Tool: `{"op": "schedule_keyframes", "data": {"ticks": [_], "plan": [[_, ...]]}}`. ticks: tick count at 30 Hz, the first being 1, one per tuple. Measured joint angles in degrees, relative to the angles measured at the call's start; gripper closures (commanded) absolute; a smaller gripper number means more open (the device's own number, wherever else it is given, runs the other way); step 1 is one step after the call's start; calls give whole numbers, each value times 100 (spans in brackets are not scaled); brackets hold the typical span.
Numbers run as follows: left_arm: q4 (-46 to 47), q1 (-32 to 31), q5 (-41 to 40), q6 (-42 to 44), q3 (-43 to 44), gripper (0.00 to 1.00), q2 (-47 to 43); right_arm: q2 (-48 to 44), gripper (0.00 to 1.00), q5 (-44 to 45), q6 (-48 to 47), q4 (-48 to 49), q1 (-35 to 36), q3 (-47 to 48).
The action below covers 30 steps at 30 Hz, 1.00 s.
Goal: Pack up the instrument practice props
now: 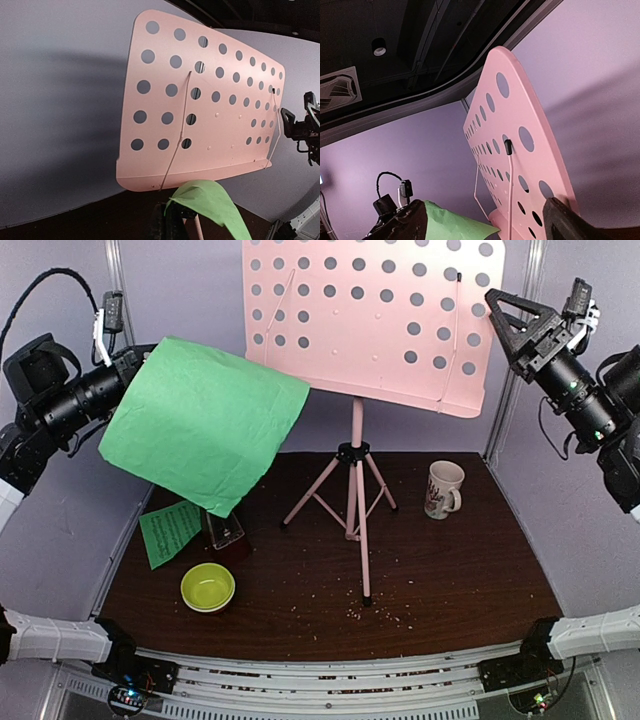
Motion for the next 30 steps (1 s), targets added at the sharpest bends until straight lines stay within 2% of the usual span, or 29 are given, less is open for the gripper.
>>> {"op": "schedule_keyframes", "data": {"ticks": [10, 17, 25, 30], "plan": [[-1272, 24, -1622, 988, 564, 100, -155, -457, 9, 308, -376, -627, 0, -48], [-1989, 28, -2870, 1480, 1045, 100, -275, -907, 7, 1401, -678, -1311, 0, -275], [-2197, 28, -4363, 2175, 1193, 100, -706, -1158, 1, 2828, -1034, -2079, 0, -398], [-2291, 35, -5191, 2671, 1165, 100, -409, -1084, 0, 3554, -1080, -2459, 0, -581]]}}
